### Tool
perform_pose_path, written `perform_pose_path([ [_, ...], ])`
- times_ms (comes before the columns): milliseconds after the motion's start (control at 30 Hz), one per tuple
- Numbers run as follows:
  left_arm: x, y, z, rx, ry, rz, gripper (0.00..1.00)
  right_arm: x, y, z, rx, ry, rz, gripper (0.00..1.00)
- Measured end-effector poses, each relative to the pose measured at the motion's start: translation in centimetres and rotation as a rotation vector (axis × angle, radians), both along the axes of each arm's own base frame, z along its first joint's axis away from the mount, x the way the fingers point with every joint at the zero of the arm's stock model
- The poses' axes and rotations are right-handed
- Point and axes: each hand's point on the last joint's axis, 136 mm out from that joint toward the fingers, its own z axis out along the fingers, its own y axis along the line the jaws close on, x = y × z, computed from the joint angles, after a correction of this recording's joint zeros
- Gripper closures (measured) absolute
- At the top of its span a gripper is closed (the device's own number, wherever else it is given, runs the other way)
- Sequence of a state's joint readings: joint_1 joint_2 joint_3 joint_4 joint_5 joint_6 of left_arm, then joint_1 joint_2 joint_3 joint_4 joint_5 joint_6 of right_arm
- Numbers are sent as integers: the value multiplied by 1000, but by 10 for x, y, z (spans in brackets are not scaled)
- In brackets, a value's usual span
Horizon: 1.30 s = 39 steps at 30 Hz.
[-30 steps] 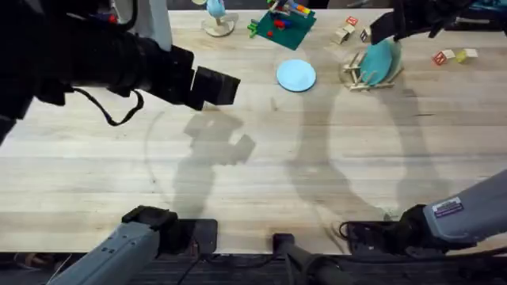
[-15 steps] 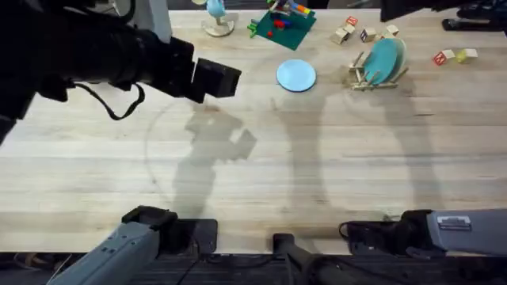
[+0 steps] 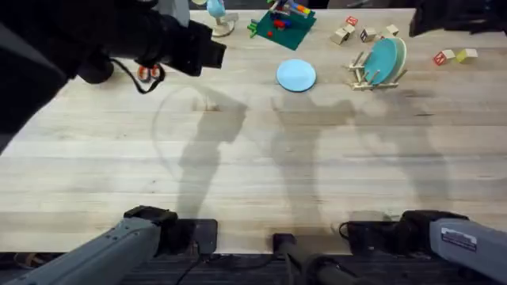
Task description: Pick up the plates from the table one by one and place each into a slot on the dish rack.
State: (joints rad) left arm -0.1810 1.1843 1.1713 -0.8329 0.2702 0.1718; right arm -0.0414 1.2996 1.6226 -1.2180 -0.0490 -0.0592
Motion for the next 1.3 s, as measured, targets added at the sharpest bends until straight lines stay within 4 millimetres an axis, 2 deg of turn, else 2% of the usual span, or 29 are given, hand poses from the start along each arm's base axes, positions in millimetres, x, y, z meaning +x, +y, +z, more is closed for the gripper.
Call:
perform_pose_path([
  [167, 22, -16, 15, -70, -94, -50, 961, -18, 1, 6, 7, 2, -10, 7],
  [333, 35, -39, 18, -159, -78, -139, 961, -21, 1, 7, 9, 1, -13, 5],
  [467, 53, -53, 19, -209, -44, -185, 961, -23, 1, 5, 9, 13, -13, 7],
  [833, 89, -77, 40, -328, 30, -206, 962, -23, 1, 5, 9, 13, -13, 6],
  [933, 93, -87, 35, -362, 70, -207, 962, -23, 1, 5, 9, 13, -13, 6],
  [1300, 98, -116, -12, -399, 219, -236, 959, -23, 1, 5, 9, 13, -12, 6],
])
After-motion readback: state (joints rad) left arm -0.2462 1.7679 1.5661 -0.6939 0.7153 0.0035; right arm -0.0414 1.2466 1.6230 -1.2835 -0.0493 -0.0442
